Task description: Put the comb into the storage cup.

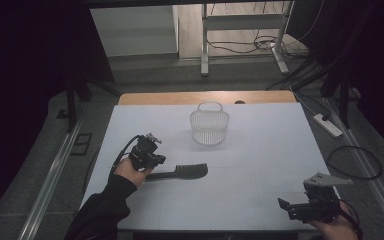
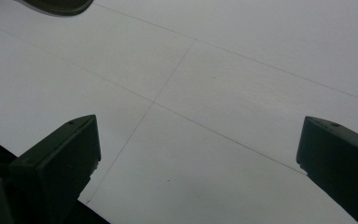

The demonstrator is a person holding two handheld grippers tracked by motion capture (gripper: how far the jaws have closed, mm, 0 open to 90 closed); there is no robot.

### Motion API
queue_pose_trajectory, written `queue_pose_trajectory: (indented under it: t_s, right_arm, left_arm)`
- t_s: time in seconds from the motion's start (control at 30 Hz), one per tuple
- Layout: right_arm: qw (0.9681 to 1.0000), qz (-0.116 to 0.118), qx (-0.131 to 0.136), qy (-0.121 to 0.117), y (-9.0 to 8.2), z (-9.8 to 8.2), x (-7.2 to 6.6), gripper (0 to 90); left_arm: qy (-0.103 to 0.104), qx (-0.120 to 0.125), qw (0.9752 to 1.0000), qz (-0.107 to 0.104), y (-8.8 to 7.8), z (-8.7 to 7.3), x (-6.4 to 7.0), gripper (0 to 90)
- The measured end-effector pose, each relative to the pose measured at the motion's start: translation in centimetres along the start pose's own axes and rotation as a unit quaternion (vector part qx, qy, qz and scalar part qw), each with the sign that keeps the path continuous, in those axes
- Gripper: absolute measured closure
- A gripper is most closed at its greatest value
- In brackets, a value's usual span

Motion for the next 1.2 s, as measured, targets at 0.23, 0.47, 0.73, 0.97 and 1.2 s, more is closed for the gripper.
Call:
queue_pose_trajectory:
  t_s: [0.23,0.47,0.73,0.97,1.2]
  right_arm:
    - [1.0000,0.001,-0.002,-0.001,0.1,0.0,0.0,0.4]
    - [1.0000,0.003,-0.004,-0.005,0.1,0.0,-0.1,0.4]
    - [0.9999,0.005,-0.005,-0.008,0.1,0.0,-0.1,0.5]
    - [0.9999,0.005,-0.007,-0.010,0.1,0.0,-0.2,0.5]
    - [0.9999,0.005,-0.005,-0.010,0.1,0.0,-0.2,0.7]
  left_arm:
    - [-0.002,-0.005,0.9999,0.009,0.6,-0.8,-0.7,89.0]
    - [-0.014,-0.020,0.9997,0.004,1.5,-1.7,-1.3,88.9]
    - [-0.019,-0.040,0.9990,0.005,2.7,-2.2,-1.3,88.9]
    - [-0.018,-0.058,0.9981,0.011,3.4,-2.5,-1.0,89.0]
    - [-0.009,-0.069,0.9976,-0.004,2.9,-3.2,-0.5,89.0]
Point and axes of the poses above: each handheld gripper's, and its own axes: y roughly forward along the jaws, z roughly out of its top, x roughly to its right, the point moved 2 cm from there along y, roughly forward along the jaws, and after that the axes turned 4 degrees about x, right-handed, at the moved point
